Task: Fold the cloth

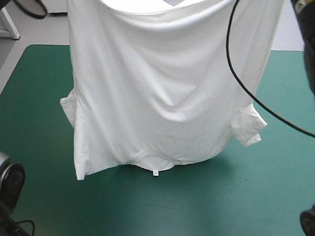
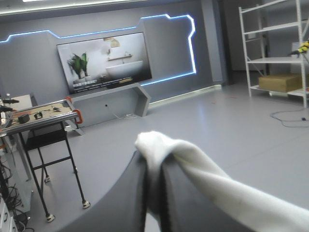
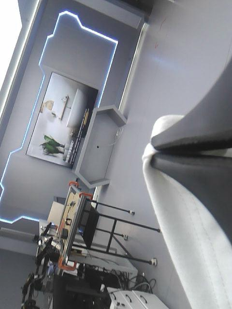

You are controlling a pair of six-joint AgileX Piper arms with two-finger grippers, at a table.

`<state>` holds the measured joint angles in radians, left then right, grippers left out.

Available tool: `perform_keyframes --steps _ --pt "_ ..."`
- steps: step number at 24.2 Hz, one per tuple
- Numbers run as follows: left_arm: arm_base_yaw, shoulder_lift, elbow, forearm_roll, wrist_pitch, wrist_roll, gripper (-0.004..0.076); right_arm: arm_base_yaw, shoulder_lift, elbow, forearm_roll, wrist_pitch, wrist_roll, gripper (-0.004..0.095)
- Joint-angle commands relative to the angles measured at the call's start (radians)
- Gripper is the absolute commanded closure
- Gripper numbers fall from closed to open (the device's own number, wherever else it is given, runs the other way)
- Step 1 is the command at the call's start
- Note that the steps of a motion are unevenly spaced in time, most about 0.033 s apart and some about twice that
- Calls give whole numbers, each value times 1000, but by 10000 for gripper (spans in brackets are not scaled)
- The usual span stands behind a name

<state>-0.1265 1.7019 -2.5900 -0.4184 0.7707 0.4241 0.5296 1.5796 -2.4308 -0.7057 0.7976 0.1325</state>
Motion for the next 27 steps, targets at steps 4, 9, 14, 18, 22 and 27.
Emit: perform_keyframes --steps 4,9,14,18,22,27 --pt "-7 151 -18 -15 -542 -4 733 -215 138 -35 -14 -515 154 926" --pt "-52 158 -74 0 -722 76 733 -250 204 -247 42 -550 154 924" --pt "-42 187 -77 1 -598 84 733 -250 236 -253 150 -354 141 927" --pt "-37 279 -77 33 -244 36 733 -250 330 -253 348 1 54 927" --pt "-37 345 -77 185 -10 -199 733 -250 396 -253 417 215 19 927" --pt "-30 403 -65 230 303 -296 733 -287 448 -227 525 422 1 927"
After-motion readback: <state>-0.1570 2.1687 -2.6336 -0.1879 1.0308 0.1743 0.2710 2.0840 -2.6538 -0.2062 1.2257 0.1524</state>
